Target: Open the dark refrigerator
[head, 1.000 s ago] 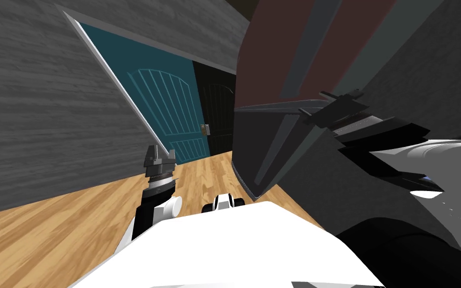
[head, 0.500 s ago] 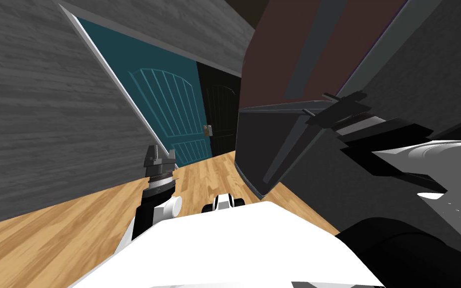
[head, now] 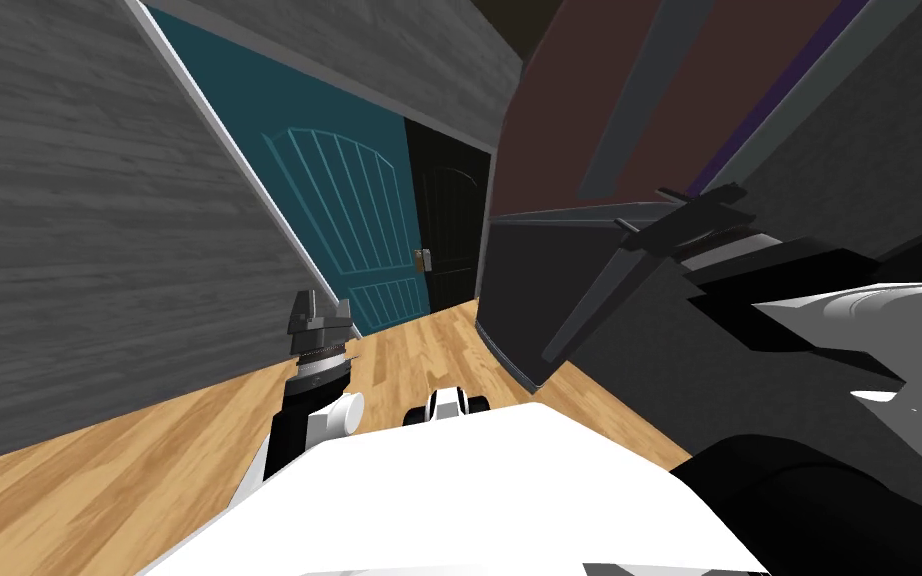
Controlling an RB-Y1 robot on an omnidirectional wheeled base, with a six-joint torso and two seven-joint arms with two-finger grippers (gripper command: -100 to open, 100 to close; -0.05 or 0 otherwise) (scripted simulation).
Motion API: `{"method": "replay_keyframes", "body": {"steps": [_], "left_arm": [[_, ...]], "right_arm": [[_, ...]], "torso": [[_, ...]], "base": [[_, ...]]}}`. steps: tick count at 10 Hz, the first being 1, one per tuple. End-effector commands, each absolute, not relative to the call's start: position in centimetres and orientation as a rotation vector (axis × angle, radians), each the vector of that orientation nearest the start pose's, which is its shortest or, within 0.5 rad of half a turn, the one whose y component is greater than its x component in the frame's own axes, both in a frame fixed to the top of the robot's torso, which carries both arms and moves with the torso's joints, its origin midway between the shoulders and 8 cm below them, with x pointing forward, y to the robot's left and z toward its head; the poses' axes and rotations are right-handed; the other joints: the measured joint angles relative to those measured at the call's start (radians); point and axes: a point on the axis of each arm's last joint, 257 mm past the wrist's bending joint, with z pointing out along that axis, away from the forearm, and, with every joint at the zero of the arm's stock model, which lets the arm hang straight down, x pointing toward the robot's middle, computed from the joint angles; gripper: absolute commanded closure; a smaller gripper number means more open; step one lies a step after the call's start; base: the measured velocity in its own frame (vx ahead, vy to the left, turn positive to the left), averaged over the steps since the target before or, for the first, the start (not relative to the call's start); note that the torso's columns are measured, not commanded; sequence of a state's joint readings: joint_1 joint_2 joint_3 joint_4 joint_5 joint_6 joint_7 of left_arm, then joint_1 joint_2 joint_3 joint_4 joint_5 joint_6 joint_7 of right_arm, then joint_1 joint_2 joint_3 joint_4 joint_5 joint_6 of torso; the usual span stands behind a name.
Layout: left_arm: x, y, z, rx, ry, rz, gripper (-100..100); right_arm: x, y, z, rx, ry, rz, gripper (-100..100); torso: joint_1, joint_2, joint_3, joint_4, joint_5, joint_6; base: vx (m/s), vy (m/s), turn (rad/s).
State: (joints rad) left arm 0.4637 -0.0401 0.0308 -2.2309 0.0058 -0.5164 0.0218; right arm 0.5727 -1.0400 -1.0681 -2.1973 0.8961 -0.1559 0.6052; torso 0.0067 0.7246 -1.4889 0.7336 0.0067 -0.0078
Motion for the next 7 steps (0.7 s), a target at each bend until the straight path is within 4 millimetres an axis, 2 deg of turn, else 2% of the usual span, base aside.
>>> {"method": "replay_keyframes", "body": {"steps": [1, 2, 3, 4, 6, 7], "left_arm": [[35.1, 29.2, 1.8, -0.696, 0.564, -1.308, 0], [35.1, 29.2, 1.8, -0.695, 0.564, -1.307, 0], [35.1, 29.2, 1.8, -0.695, 0.564, -1.307, 0], [35.1, 29.2, 1.8, -0.696, 0.564, -1.307, 0], [35.1, 29.2, 1.8, -0.695, 0.564, -1.307, 0], [35.1, 29.2, 1.8, -0.695, 0.564, -1.307, 0]], "right_arm": [[34.1, -46.3, 25.5, -0.832, 0.795, -1.218, 100], [34.1, -47.5, 25.2, -0.822, 0.818, -1.243, 100], [34.0, -48.5, 25.3, -0.813, 0.831, -1.267, 100], [34.0, -48.5, 25.3, -0.813, 0.831, -1.267, 100], [33.7, -50.6, 25.4, -0.794, 0.858, -1.317, 100], [33.7, -50.6, 25.4, -0.794, 0.858, -1.317, 100]], "torso": [[0.004, 0.002, 0.003, 0.000, -0.001, 0.002], [-0.008, 0.006, 0.004, 0.002, -0.001, 0.001], [-0.009, 0.005, 0.004, 0.003, -0.003, 0.003], [-0.001, 0.000, 0.003, 0.000, -0.003, 0.003], [0.001, 0.002, 0.002, 0.000, -0.001, 0.001], [0.001, 0.001, 0.002, 0.000, -0.002, 0.001]], "base": [[0.002, 0.209, -0.088], [0.047, 0.180, -0.081], [0.148, 0.330, -0.129], [0.093, 0.313, -0.082], [0.094, 0.349, -0.075], [0.142, 0.297, -0.066]]}}
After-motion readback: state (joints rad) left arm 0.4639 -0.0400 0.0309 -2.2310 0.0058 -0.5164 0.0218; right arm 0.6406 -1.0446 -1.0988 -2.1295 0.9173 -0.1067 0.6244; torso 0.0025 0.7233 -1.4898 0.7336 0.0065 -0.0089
